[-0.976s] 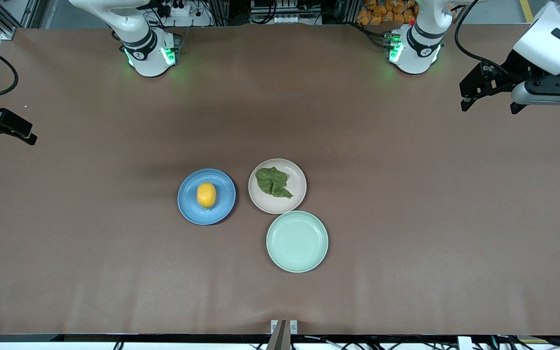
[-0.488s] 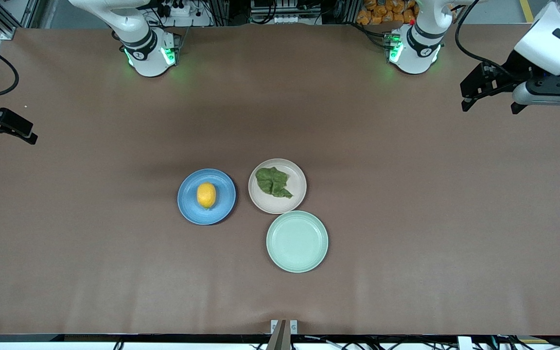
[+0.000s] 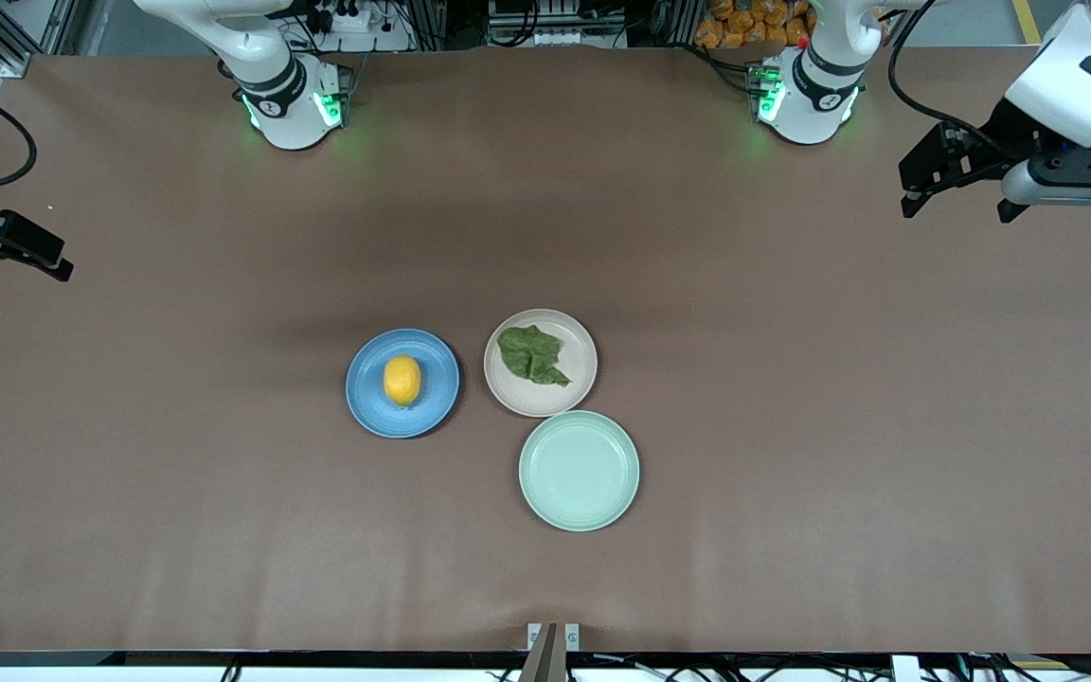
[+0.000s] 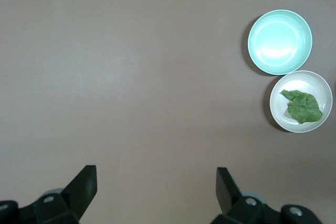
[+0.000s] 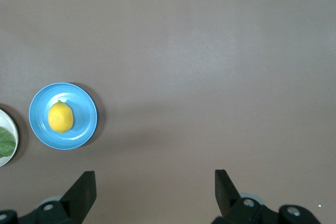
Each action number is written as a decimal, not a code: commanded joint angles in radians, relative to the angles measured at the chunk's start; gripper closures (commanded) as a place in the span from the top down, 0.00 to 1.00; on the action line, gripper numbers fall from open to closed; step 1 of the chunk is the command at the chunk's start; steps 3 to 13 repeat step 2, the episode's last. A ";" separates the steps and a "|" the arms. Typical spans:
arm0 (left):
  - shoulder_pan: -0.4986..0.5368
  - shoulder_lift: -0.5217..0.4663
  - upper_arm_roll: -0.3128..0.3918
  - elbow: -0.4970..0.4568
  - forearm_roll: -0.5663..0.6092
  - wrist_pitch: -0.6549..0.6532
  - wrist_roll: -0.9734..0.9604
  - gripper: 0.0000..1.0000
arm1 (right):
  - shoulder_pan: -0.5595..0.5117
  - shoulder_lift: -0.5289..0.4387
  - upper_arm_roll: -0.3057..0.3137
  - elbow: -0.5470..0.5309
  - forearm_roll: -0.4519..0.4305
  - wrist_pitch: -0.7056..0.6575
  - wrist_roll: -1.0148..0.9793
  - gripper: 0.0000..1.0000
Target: Place lemon and lettuce in plates
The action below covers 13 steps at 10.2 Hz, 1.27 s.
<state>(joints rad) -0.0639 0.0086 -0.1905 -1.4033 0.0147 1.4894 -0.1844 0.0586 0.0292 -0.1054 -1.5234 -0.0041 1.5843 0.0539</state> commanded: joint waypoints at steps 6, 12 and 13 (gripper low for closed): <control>0.009 -0.004 0.000 0.000 0.008 0.005 0.019 1.00 | -0.005 0.005 0.001 0.019 -0.007 -0.017 -0.011 1.00; 0.009 -0.004 0.000 0.000 0.008 0.005 0.019 1.00 | -0.005 0.005 0.001 0.019 -0.007 -0.017 -0.011 1.00; 0.009 -0.004 0.000 0.000 0.008 0.005 0.019 1.00 | -0.005 0.005 0.001 0.019 -0.007 -0.017 -0.011 1.00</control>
